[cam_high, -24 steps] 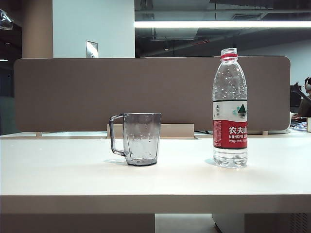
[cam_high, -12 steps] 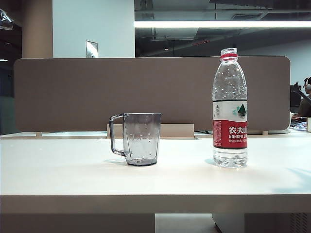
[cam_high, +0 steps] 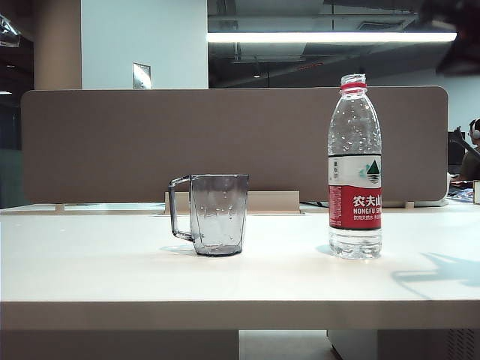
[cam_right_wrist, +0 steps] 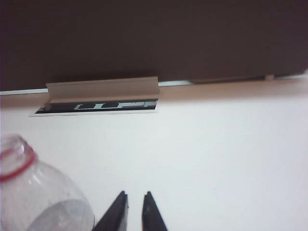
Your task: Pick up the mineral water bottle on the table and pour a little water into the mug.
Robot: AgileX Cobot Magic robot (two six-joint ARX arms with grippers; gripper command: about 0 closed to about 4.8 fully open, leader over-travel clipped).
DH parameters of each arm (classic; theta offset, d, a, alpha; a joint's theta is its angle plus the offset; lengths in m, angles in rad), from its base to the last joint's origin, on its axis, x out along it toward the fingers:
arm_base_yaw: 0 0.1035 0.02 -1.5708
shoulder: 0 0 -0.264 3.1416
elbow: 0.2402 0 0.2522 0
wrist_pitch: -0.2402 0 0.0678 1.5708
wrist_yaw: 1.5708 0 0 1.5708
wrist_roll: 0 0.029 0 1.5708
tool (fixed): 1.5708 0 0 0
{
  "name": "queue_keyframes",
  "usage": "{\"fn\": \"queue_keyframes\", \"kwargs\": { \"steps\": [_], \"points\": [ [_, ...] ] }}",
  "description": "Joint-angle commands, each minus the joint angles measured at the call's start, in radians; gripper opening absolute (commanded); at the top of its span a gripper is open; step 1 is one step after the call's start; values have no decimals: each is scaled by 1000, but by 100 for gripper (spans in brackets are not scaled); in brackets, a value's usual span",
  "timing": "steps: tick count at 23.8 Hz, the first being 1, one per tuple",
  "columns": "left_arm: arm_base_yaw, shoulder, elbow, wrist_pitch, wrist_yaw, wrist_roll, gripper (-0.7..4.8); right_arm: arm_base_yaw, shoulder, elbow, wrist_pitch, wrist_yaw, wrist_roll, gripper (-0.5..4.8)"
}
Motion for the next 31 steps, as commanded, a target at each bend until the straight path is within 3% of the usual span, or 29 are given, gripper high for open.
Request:
{"fn": "queue_keyframes", "kwargs": {
  "steps": [1,5,10,12,17,20,26,28,31],
  "points": [
    [-1,2,2,13,0,7,-5,8,-3,-133,107,-5,44,62],
    [-1,2,2,13,0,7,-5,56,-3,-287,258,-1,53,62],
    [-1,2,2,13,0,7,-5,124,-3,-386,321,1,21,69],
    [-1,2,2,13,0,7,-5,154,-3,-418,337,55,-15,116],
    [0,2,2,13,0,7,-5,197,4,-469,369,161,-92,117],
    [-1,2,2,13,1,7,-5,200,43,-470,402,161,-95,117],
    [-1,2,2,13,0,7,-5,201,256,-468,641,157,-94,123],
    [0,2,2,13,0,7,-5,201,375,-455,761,156,-93,176],
    [-1,2,2,13,0,7,-5,201,491,-431,887,152,-81,190]
  ]
}}
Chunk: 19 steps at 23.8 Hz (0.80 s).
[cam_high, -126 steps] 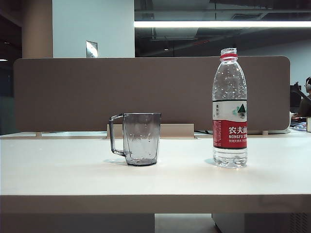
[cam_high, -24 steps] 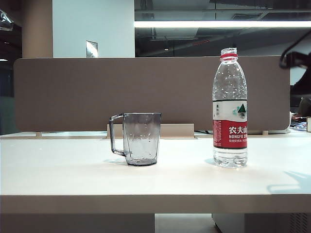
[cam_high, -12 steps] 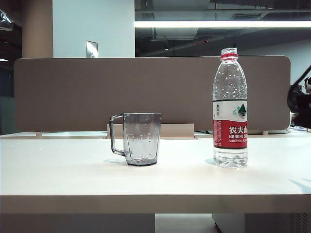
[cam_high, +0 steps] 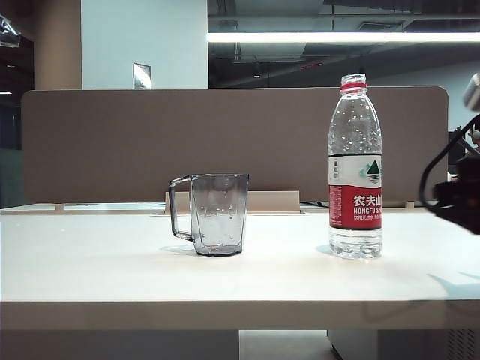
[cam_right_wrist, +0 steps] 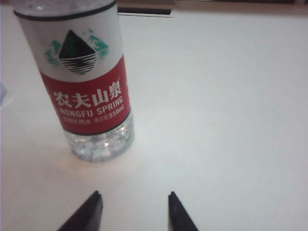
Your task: Pick up the mineral water bottle on the table and pour a little water into the mug.
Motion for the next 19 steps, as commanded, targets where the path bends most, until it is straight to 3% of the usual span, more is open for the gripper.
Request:
{"fn": "queue_keyframes", "kwargs": {
  "steps": [1,5,9,12,19],
  "points": [
    [-1,1,2,13,0,7,-5,2,105,29,194,-9,15,210],
    [-1,0,2,13,0,7,-5,2,204,97,213,-97,16,363],
    [-1,0,2,14,0,7,-5,2,234,140,211,-114,15,373],
    [-1,0,2,13,1,7,-5,2,235,175,199,-113,-28,423],
    [-1,0,2,13,0,7,-5,2,277,285,124,-158,-30,423]
  ]
}}
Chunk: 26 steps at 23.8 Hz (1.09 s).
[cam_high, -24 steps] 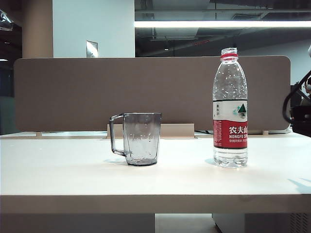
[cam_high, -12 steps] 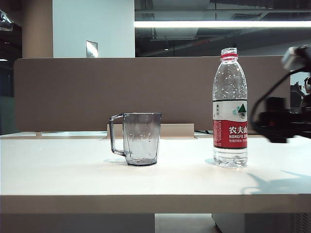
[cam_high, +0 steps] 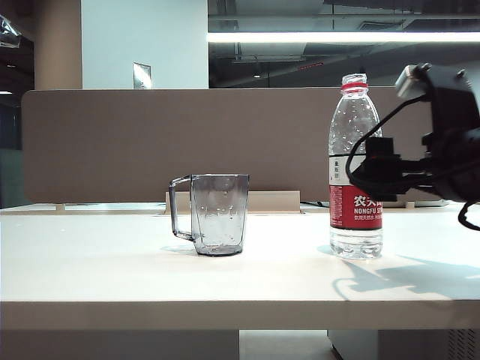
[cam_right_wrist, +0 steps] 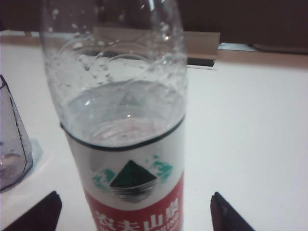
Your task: Pick up the mineral water bottle on the table and pour a little water into the mug.
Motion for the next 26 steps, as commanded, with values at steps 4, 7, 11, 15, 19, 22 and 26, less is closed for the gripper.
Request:
{"fn": "queue_keyframes", "kwargs": {
  "steps": [4,7,11,15,19,22,26],
  "points": [
    [-1,0,2,13,0,7,-5,2,77,78,-6,-41,-3,423],
    [-1,0,2,13,0,7,-5,2,109,104,-6,-53,-3,423],
    [-1,0,2,13,0,7,-5,2,150,153,-3,-69,-4,422],
    [-1,0,2,13,0,7,-5,2,155,180,-7,-69,-4,422],
    [-1,0,2,13,0,7,-5,2,177,214,-35,-69,-10,423],
    [-1,0,2,13,0,7,-5,2,205,239,-45,-69,-10,422],
    [-1,0,2,13,0,7,-5,2,210,247,-36,-64,-10,354]
  ]
}}
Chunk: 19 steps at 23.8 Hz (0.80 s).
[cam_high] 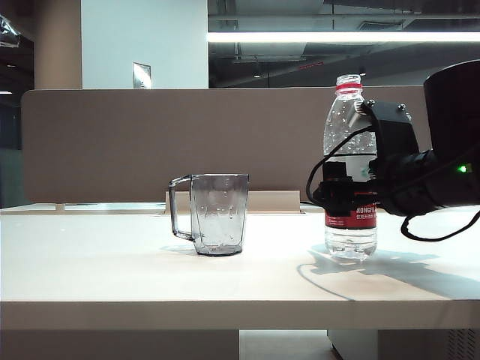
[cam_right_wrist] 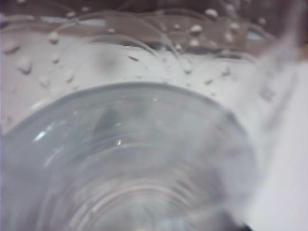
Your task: Pick up the mineral water bottle on the table and pour a little water into the mug.
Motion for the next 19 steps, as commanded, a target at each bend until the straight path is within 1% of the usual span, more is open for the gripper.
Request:
{"fn": "queue_keyframes", "kwargs": {
  "steps": [1,3,6,10,11,12,15,17,19],
  "points": [
    [-1,1,2,13,0,7,-5,2,-5,5,27,0,-3,354],
    [-1,1,2,13,0,7,-5,2,-5,5,27,0,-3,352],
    [-1,1,2,13,0,7,-5,2,-5,5,28,0,-3,294],
    [-1,1,2,13,0,7,-5,2,-4,11,26,3,-3,284],
    [-1,1,2,13,0,7,-5,2,-4,15,24,3,-3,228],
    [-1,1,2,13,0,7,-5,2,-3,18,25,3,-3,209],
    [-1,1,2,13,0,7,-5,2,-3,28,24,3,-5,208],
    [-1,1,2,13,0,7,-5,2,-3,28,21,3,-58,209],
    [-1,1,2,13,0,7,-5,2,-4,33,-17,3,-105,209]
  ]
}}
